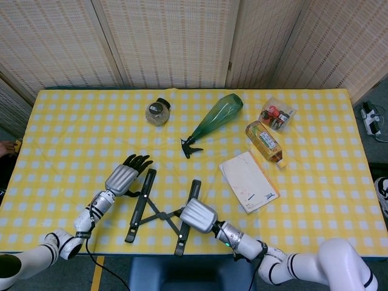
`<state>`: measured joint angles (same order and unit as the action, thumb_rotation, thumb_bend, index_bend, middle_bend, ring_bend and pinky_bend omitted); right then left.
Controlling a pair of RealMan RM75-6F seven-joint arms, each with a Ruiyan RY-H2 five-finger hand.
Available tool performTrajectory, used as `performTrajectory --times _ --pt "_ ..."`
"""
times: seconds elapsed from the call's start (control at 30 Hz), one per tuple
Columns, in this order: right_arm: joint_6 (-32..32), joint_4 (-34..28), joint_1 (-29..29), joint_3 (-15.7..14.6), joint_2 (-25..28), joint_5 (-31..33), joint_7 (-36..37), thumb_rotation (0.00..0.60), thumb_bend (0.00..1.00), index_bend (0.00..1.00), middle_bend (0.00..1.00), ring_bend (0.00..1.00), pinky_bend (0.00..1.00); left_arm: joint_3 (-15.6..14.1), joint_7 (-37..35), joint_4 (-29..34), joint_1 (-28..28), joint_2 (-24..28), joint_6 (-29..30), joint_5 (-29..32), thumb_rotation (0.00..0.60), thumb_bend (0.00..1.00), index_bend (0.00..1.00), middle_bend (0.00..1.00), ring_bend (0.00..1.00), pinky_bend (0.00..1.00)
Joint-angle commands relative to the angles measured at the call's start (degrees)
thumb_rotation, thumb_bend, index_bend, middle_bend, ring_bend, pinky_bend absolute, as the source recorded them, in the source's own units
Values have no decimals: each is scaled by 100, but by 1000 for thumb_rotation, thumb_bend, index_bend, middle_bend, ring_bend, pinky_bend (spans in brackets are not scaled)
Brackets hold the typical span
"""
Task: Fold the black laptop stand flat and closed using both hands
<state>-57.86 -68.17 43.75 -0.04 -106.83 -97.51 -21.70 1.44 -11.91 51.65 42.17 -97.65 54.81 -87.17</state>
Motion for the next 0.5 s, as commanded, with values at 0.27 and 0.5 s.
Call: performTrajectory --times 0.27,0.5 --pt "-110 301 67 83 -279 -29 -8 600 203 466 718 797 819 5 -109 203 67 57 -183 60 600 194 0 0 0 0" --pt "-181 406 122 181 -422 -17 -96 600 203 466 718 797 819 25 -137 411 125 108 -300 102 600 193 0 0 0 0"
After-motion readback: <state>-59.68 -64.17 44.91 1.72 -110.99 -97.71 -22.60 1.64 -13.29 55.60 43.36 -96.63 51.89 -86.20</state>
